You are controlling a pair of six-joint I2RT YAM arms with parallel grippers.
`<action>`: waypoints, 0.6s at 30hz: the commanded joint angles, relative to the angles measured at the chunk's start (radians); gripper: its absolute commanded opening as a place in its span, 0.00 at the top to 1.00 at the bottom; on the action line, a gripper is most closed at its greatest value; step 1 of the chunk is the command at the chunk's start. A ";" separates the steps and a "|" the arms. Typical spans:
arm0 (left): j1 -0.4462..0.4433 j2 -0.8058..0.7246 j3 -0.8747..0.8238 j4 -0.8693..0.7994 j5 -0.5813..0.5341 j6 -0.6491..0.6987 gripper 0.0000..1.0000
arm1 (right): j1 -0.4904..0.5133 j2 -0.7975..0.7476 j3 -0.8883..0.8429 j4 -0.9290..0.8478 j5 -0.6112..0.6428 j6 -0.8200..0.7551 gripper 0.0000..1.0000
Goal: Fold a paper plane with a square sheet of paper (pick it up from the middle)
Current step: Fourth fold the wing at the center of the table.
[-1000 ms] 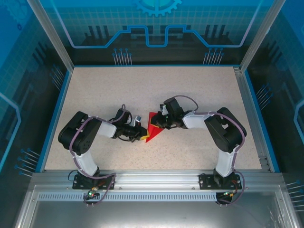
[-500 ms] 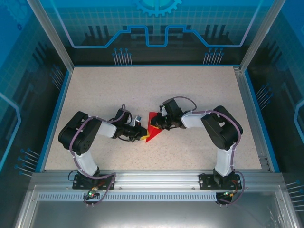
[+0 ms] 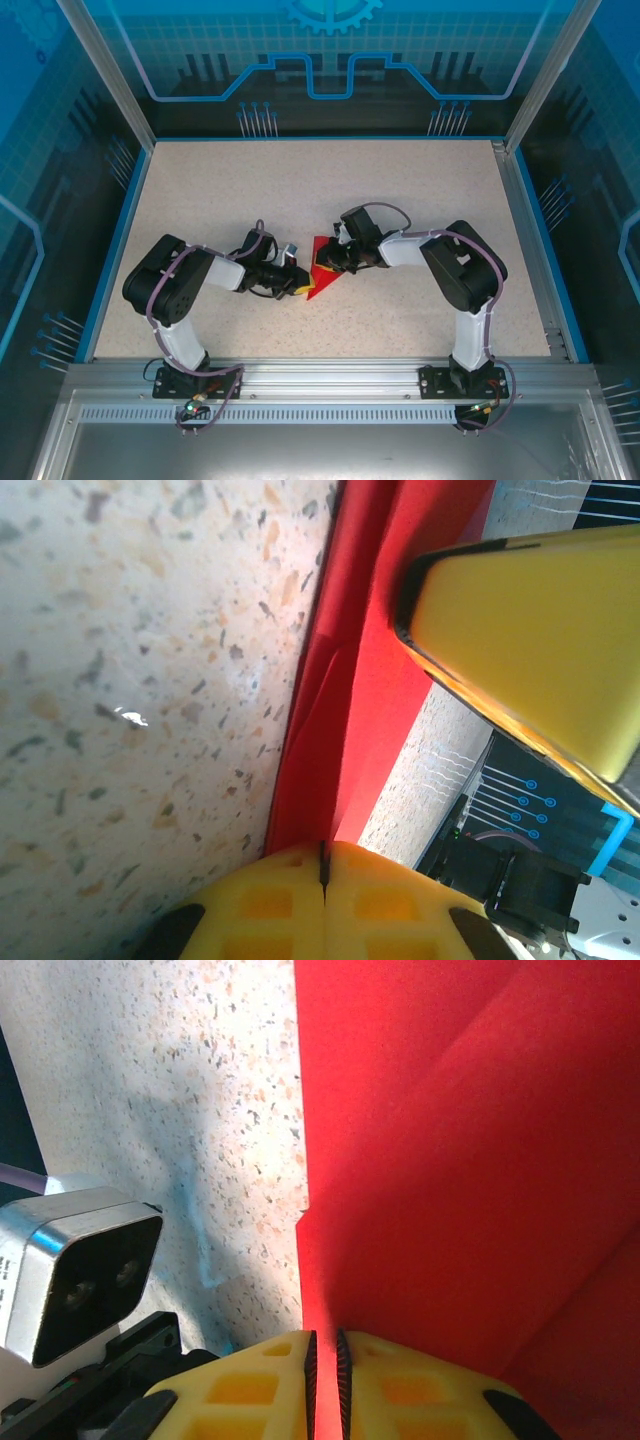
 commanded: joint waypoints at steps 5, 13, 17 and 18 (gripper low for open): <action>-0.007 0.059 -0.025 -0.084 -0.121 -0.001 0.98 | -0.008 0.041 0.016 -0.069 0.013 -0.025 0.84; -0.006 0.038 -0.027 -0.096 -0.103 0.028 0.87 | -0.007 0.067 0.030 -0.100 -0.007 -0.051 0.84; -0.006 -0.023 -0.028 -0.147 -0.116 0.059 0.83 | -0.007 0.070 0.038 -0.119 -0.018 -0.070 0.84; -0.007 -0.039 -0.030 -0.152 -0.121 0.059 0.83 | -0.008 0.072 0.038 -0.118 -0.018 -0.071 0.84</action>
